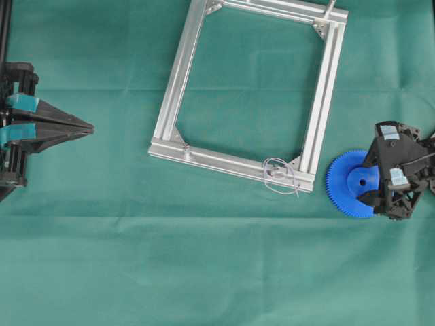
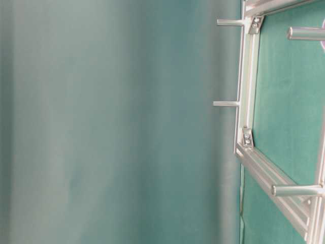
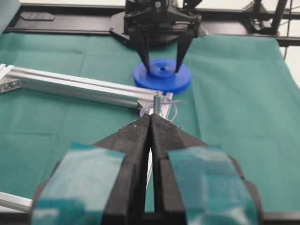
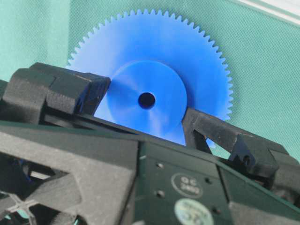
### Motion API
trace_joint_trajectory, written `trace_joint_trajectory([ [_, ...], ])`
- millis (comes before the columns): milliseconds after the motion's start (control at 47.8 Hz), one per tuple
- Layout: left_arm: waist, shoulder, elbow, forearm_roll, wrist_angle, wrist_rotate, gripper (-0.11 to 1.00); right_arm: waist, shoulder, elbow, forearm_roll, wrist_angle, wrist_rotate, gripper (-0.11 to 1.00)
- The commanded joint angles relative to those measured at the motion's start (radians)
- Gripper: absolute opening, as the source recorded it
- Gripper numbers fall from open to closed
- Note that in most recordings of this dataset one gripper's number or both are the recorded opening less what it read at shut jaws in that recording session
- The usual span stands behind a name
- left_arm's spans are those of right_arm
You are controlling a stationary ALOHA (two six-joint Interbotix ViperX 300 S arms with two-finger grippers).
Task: Find the location of the shaft and insert the gear.
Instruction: 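Close the right gripper on the blue gear's hub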
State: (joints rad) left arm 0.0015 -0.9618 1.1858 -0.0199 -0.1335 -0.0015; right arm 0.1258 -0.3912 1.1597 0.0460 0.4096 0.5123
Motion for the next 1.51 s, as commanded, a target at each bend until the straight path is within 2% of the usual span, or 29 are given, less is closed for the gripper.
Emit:
trace_joint_trajectory([
  [0,0.000,0.009,-0.014,-0.002,-0.006,-0.002,0.01,0.005,0.014,-0.012,0.009,-0.006,0.002,0.92],
  [230,0.000,0.009,-0.014,0.000,-0.002,-0.002,0.01,0.017,0.025,-0.015,0.011,0.002,0.005,0.92],
  [418,0.000,0.011,-0.014,-0.002,-0.002,-0.002,0.01,0.017,0.025,-0.015,0.005,0.067,0.043,0.89],
  [627,0.000,0.009,-0.014,-0.002,-0.002,-0.002,0.01,0.017,0.025,-0.015,-0.009,0.097,0.071,0.70],
  [1484,0.000,0.009,-0.014,0.000,0.006,-0.002,0.01,0.037,0.103,-0.046,-0.002,0.100,0.080,0.70],
])
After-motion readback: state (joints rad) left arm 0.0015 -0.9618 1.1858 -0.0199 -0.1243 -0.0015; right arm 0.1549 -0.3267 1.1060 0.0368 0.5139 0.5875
